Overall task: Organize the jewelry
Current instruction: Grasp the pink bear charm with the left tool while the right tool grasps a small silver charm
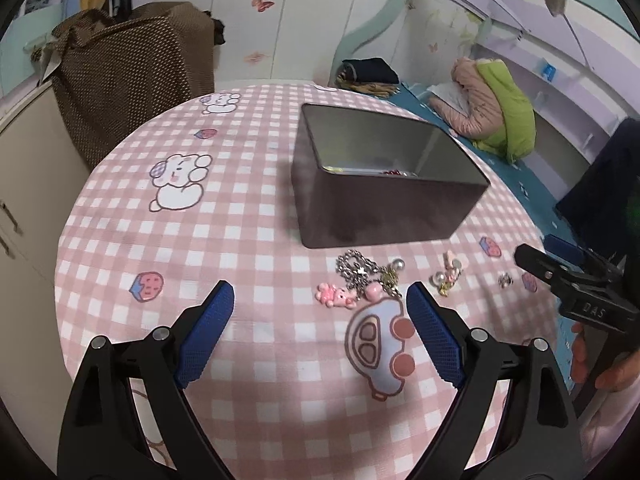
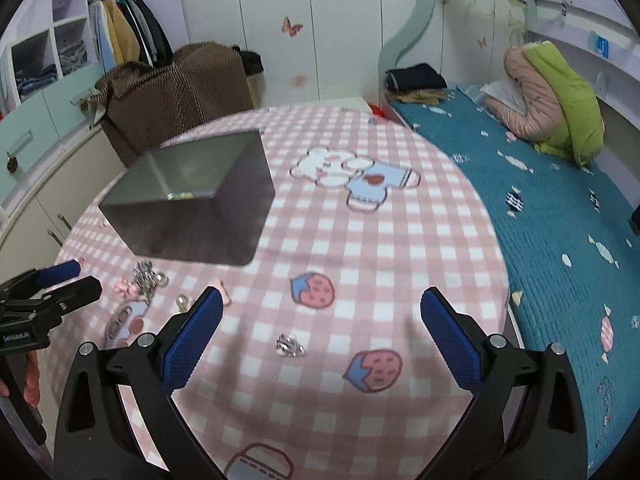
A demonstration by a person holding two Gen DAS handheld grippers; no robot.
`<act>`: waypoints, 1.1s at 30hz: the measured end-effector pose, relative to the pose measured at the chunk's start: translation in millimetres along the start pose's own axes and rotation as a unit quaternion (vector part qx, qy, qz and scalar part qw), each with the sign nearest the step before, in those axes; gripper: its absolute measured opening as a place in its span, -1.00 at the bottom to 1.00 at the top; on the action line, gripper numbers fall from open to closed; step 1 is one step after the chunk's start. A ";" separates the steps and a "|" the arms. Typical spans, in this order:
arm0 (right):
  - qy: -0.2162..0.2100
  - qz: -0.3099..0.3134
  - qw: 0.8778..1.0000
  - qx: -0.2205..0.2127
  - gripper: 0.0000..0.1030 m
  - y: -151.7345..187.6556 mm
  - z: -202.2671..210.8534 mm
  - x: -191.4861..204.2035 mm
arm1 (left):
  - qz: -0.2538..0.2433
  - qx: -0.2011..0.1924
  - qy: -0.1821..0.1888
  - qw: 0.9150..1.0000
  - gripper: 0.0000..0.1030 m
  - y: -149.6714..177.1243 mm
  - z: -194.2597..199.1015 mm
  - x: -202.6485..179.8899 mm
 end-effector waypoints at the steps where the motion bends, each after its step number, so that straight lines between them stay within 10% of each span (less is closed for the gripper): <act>1: 0.000 0.000 1.000 0.001 0.85 1.0 -1.8 1.3 | -0.007 -0.001 -0.002 1.000 0.60 1.0 -0.9 -2.5; 18: -0.032 0.056 0.998 0.006 0.85 -0.1 -8.3 42.0 | -0.032 0.010 0.004 0.999 -0.50 3.9 -27.0 -5.0; 27: -0.033 0.056 0.998 0.000 0.85 -3.9 -8.9 45.4 | -0.010 0.001 0.042 0.999 -0.51 5.8 -22.9 5.5; 33: -0.045 0.032 0.998 0.004 0.28 -11.8 -8.4 41.8 | 0.003 -0.024 0.054 0.998 -0.51 6.6 -10.3 10.9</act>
Point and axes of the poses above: each gripper's, at about its wrist camera, not at the fingertips, and z roughly against the way its jaws point, x to its left, y to its underside, the point moved 3 cm from there along -z, roughly the way its jaws point, and after that the axes turned 7 degrees about x, right-handed, at the moved point
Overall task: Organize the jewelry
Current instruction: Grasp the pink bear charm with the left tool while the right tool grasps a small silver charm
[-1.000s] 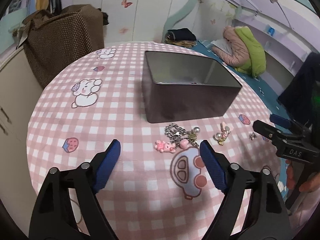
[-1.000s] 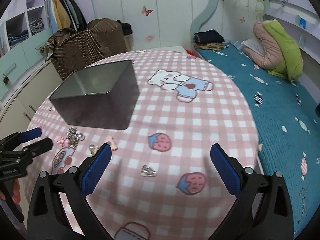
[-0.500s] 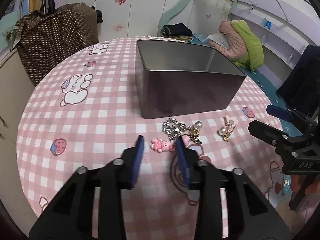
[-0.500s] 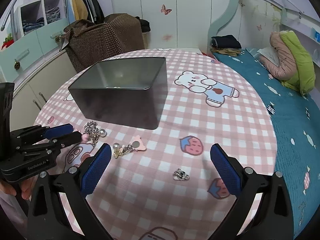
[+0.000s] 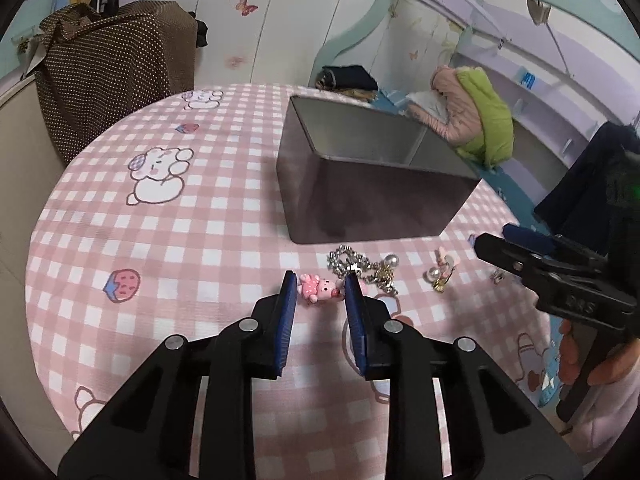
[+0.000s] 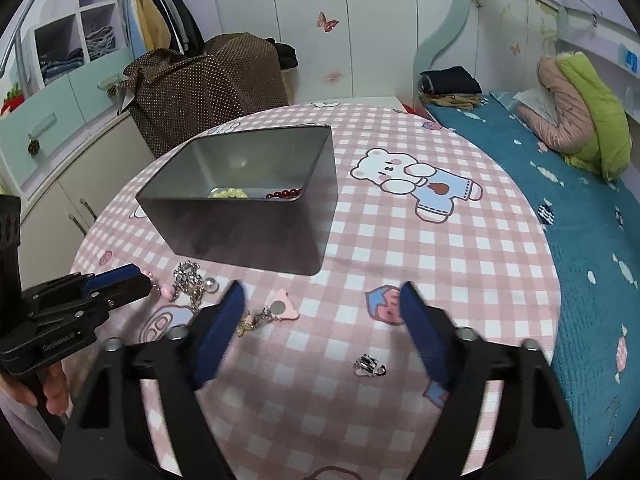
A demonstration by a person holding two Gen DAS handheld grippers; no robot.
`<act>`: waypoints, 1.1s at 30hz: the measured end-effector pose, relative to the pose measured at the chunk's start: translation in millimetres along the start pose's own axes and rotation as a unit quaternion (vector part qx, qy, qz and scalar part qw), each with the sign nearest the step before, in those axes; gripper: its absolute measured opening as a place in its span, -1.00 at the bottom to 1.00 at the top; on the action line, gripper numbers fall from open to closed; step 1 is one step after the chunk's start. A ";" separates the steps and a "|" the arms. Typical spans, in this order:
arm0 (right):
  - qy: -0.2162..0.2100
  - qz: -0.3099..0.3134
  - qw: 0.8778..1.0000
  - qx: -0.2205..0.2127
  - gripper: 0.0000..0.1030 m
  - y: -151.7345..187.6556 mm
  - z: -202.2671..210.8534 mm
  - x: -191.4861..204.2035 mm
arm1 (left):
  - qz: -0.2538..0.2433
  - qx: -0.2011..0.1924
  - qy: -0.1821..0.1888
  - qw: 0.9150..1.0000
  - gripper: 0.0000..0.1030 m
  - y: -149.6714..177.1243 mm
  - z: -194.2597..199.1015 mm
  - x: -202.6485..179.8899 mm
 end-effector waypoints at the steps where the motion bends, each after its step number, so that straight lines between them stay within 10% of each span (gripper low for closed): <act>1: -0.006 0.001 1.000 0.002 0.18 -0.8 -0.5 2.2 | 0.001 -0.007 0.000 1.000 -0.51 -0.4 2.5 0.2; 12: -0.001 0.013 0.999 0.048 -0.17 5.2 -27.5 25.2 | 0.005 -0.030 0.023 0.999 -0.60 0.8 13.3 -0.3; 19: 0.026 0.043 0.998 0.046 -0.77 14.6 -25.5 24.3 | 0.010 -0.028 0.033 0.999 -0.60 1.1 12.0 7.2; 28: 0.009 0.023 0.999 0.034 -0.78 10.8 -18.9 16.3 | 0.024 -0.043 0.044 0.998 -0.65 0.3 22.6 16.6; 33: 0.011 0.015 1.000 0.015 -0.78 2.8 -4.8 10.9 | 0.002 -0.022 0.047 0.999 -0.27 5.4 17.2 9.3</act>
Point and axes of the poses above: each gripper's, at about its wrist camera, not at the fingertips, and z roughly against the way its jaws point, x to its left, y to its underside, the point moved 3 cm from there along -z, roughly the way its jaws point, and after that the axes turned 7 degrees about x, right-handed, at the moved point
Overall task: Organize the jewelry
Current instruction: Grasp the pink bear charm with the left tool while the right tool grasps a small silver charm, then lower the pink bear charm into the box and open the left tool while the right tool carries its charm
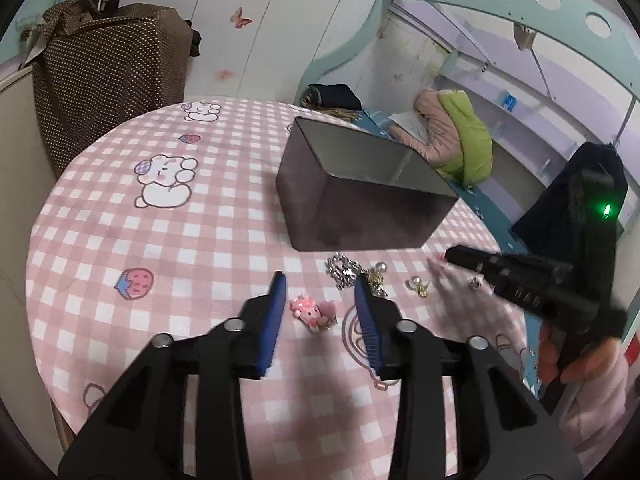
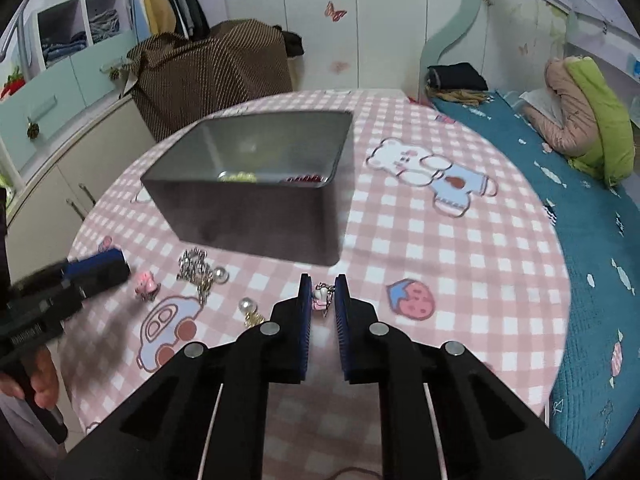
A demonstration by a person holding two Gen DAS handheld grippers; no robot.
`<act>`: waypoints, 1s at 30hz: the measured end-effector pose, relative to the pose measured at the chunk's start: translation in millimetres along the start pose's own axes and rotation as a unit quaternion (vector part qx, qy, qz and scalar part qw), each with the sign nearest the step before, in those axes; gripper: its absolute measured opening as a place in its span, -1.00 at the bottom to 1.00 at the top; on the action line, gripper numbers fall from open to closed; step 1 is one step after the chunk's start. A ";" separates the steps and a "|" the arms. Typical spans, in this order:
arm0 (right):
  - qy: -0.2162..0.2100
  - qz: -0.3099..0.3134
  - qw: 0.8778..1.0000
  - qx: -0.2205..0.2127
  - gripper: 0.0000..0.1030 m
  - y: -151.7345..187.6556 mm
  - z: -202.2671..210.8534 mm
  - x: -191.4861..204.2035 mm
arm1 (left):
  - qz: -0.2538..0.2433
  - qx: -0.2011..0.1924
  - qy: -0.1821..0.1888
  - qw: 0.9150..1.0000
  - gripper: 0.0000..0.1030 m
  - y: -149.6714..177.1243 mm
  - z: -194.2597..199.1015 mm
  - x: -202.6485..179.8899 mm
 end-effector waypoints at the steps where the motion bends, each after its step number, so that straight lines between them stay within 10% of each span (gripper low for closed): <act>1: 0.001 -0.003 1.000 -0.003 -0.78 -1.2 2.2 -1.6 | -0.004 0.009 -0.001 1.000 -0.16 1.2 -3.8 -1.1; 6: 0.001 -0.014 1.000 -0.017 -0.78 -5.3 13.0 -10.3 | -0.016 0.032 -0.032 0.999 -0.01 5.8 -16.7 -5.6; 10: 0.000 -0.020 0.999 -0.025 -0.78 -8.5 17.8 -13.5 | -0.049 0.038 -0.080 0.995 -0.46 7.0 -22.0 -11.6; 25: -0.009 -0.026 0.999 -0.042 -0.78 -11.7 29.5 -17.0 | -0.037 0.030 -0.088 0.995 -0.62 1.3 -13.9 -10.3; 26: -0.009 -0.026 0.999 -0.044 -0.78 -12.0 31.0 -17.0 | -0.037 0.028 -0.091 0.995 -0.99 0.9 -12.9 -10.5; 30: -0.010 -0.027 0.998 -0.047 -0.78 -11.8 33.2 -18.0 | -0.034 0.019 -0.093 0.995 -0.99 -1.3 -6.9 -10.5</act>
Point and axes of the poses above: each gripper's, at about its wrist camera, not at the fingertips, and z roughly against the way its jaws point, x to its left, y to its underside, the point moved 3 cm from there along -z, roughly the way its jaws point, and after that the axes turned 7 degrees about x, right-handed, at the moved point
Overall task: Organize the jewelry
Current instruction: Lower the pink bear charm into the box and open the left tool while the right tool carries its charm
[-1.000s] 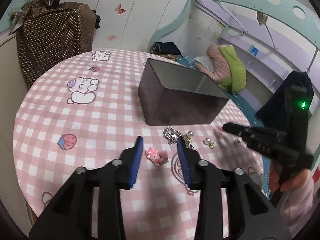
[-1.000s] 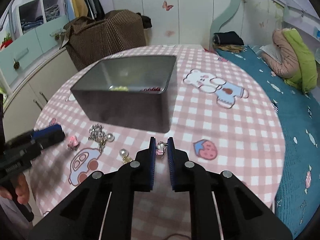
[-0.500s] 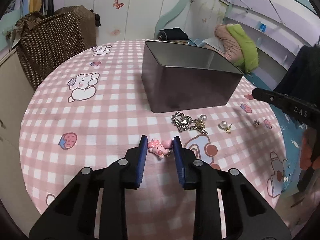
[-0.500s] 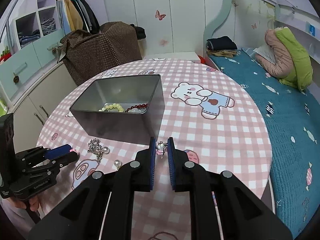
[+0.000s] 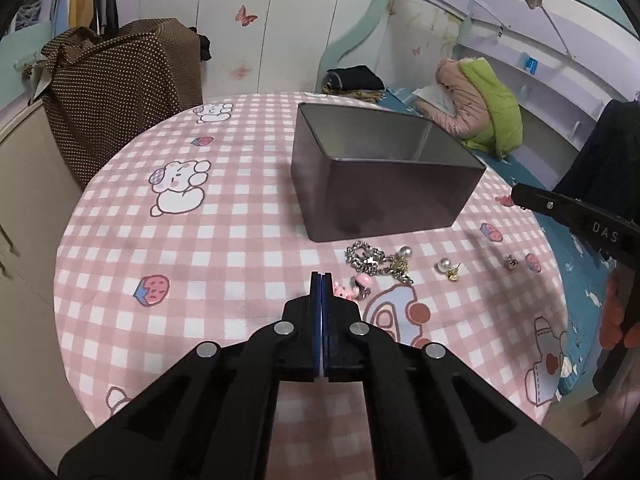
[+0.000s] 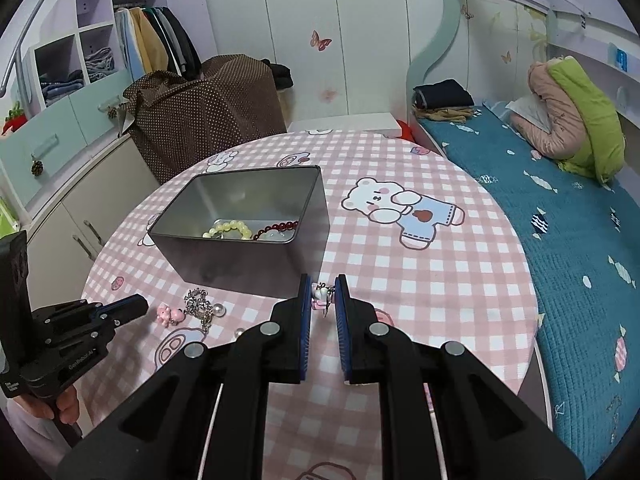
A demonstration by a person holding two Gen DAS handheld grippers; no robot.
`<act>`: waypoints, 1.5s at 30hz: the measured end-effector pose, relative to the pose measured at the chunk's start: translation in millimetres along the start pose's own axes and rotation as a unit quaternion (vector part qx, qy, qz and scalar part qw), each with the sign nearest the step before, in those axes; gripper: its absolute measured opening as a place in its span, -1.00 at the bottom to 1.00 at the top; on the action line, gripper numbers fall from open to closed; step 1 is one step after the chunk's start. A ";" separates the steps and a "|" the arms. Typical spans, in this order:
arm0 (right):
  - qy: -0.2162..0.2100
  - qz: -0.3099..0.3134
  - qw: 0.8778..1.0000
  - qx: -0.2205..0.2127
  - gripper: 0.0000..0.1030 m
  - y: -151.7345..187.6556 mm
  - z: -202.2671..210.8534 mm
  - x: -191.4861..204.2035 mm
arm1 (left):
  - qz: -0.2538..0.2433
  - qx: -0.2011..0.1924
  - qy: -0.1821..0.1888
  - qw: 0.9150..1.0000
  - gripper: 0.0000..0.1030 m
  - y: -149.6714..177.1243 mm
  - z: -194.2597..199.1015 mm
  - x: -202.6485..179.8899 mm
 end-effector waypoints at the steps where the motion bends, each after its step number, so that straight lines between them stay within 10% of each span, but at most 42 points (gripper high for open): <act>1: -0.001 0.000 1.000 0.000 -0.78 0.0 0.3 0.0 | -0.001 0.000 0.001 1.000 -0.99 -0.1 0.6 -0.1; 4: -0.002 0.001 1.000 0.001 -0.78 0.3 0.6 0.4 | -0.009 0.002 0.010 1.000 -0.89 1.3 1.8 -2.3; 7: -0.004 -0.001 1.000 0.003 -0.78 0.7 -0.2 -0.7 | -0.019 0.002 0.018 1.000 0.19 2.4 0.2 -6.4; 8: -0.004 -0.001 1.000 0.003 -0.78 1.2 -0.2 -0.7 | -0.027 0.002 0.019 0.999 0.22 2.7 -1.9 -9.2; 16: -0.004 -0.005 1.000 0.006 -0.78 2.7 -1.9 -4.2 | -0.077 0.020 -0.010 0.997 -0.46 3.7 -23.2 -17.8; 45: -0.029 0.021 0.998 -0.051 -0.78 -38.0 13.8 12.0 | -0.072 -0.069 -0.015 0.995 -0.46 -51.7 25.7 -32.5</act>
Point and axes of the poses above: each gripper's, at about its wrist camera, not at the fingertips, and z roughly against the way its jaws point, x to its left, y to its underside, the point moved 3 cm from there along -z, roughly the way its jaws point, and after that the axes turned 7 degrees about x, right-handed, at the moved point
